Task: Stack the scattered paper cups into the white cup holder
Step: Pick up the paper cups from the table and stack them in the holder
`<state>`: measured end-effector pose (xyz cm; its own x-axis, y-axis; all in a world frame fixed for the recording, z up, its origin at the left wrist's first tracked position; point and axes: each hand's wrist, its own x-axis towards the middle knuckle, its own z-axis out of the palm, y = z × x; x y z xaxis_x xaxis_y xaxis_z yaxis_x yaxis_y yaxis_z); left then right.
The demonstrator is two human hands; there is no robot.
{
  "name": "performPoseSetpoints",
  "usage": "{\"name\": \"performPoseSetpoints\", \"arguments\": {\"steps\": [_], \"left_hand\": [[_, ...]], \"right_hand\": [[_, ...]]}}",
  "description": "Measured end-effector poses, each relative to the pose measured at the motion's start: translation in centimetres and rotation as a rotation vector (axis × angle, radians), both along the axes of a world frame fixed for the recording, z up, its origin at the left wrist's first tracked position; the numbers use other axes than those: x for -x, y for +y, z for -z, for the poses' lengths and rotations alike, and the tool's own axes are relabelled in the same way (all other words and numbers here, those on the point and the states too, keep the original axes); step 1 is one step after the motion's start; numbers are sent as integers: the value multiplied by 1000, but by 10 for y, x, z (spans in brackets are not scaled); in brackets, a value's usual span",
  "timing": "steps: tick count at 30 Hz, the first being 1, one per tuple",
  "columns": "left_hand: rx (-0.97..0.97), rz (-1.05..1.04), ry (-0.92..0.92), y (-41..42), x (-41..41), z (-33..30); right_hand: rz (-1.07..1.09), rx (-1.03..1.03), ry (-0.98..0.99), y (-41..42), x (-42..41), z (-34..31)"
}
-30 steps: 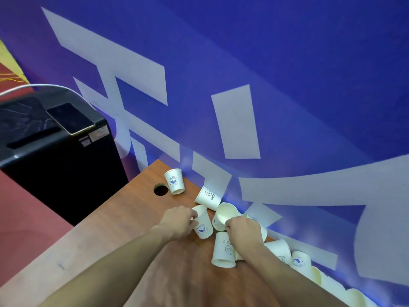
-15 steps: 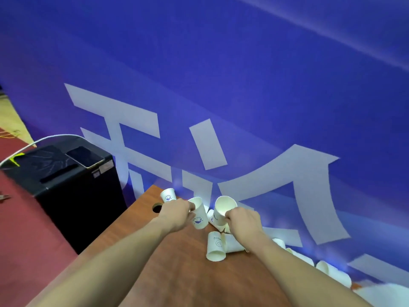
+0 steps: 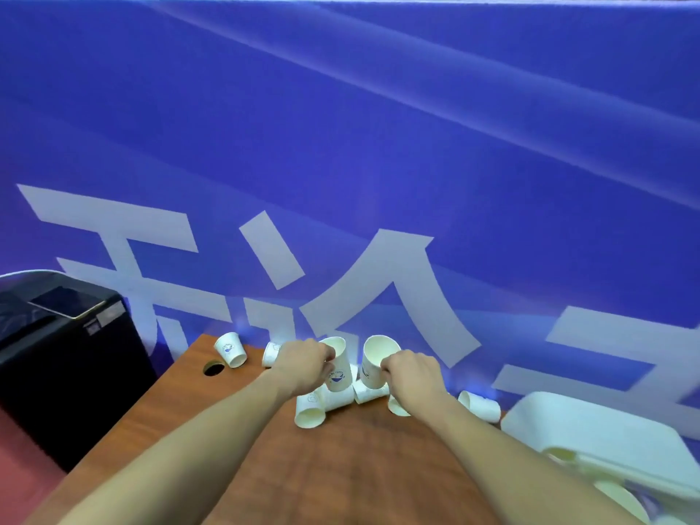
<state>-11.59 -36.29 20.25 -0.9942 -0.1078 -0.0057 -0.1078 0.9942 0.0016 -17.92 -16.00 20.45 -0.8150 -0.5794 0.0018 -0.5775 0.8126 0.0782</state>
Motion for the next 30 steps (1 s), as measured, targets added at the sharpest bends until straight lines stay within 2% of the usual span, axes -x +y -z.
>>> {"name": "performPoseSetpoints", "arguments": {"steps": [8,18,30], "left_hand": [[-43,205,-41,114,39,0],[14,437,8,260,79,-18],[-22,717,4,425,84,-7]], "right_hand": [[183,15,-16,118,6,-10],[403,49,27,264,7,-22],[651,34,18,413,-39,-16]]}}
